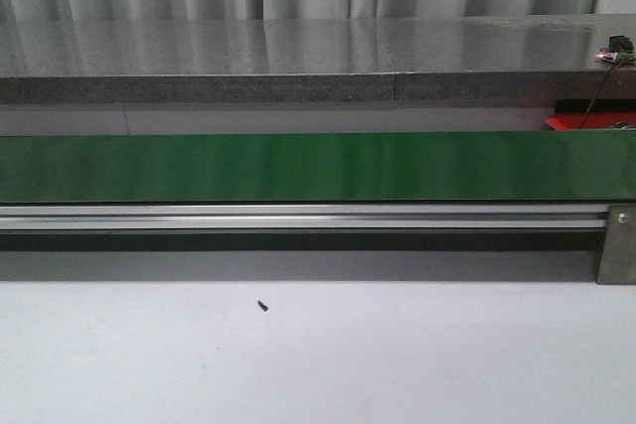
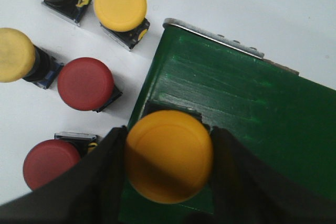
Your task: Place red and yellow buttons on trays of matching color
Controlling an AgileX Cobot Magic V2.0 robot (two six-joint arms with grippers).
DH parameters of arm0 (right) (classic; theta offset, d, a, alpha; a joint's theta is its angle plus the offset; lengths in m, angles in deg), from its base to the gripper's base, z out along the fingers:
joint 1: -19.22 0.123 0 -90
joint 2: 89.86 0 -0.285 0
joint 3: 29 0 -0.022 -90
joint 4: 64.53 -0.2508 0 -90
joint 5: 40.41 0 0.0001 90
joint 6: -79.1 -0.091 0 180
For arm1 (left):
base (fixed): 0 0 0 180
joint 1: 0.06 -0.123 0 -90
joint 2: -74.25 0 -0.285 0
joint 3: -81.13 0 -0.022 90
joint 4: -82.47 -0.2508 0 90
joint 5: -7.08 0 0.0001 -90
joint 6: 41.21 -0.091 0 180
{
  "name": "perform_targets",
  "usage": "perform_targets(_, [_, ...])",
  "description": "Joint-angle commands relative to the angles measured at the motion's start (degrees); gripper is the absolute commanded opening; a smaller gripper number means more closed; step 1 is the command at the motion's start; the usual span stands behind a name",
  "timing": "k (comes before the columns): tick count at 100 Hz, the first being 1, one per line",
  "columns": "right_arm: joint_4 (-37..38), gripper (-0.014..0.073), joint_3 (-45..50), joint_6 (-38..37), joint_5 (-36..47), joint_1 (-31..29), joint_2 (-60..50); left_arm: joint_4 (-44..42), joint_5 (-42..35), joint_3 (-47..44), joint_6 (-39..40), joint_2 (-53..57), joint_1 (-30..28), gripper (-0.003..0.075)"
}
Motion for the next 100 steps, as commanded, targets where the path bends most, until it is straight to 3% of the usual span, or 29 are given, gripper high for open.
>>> perform_targets(1, [-0.2, -0.0069, -1.2, -0.1, 3.5, 0.0, 0.2, 1.0, -1.3, 1.7, 0.0, 2.2, 0.4, 0.0182])
perform_targets(11, [-0.2, -0.0069, -1.2, -0.1, 3.5, 0.0, 0.2, 1.0, -0.9, 1.7, -0.3, 1.8, 0.4, 0.0255])
perform_targets(26, [-0.2, -0.0069, -1.2, -0.1, 3.5, 0.0, 0.2, 3.0, -0.7, 2.1, -1.5, 1.8, 0.4, 0.0550])
perform_targets(33, [-0.2, -0.0069, -1.2, -0.1, 3.5, 0.0, 0.2, 5.1, -0.9, 2.4, -1.6, 1.8, 0.4, 0.0631])
perform_targets(64, [-0.2, -0.0069, -1.2, -0.1, 3.5, 0.0, 0.2, 7.8, -2.9, 2.4, -3.0, 8.1, 0.0, 0.0637])
perform_targets(100, [-0.2, -0.0069, -1.2, -0.1, 3.5, 0.0, 0.2, 0.6, -0.6, 0.2, -1.0, 10.3, -7.2, 0.0621])
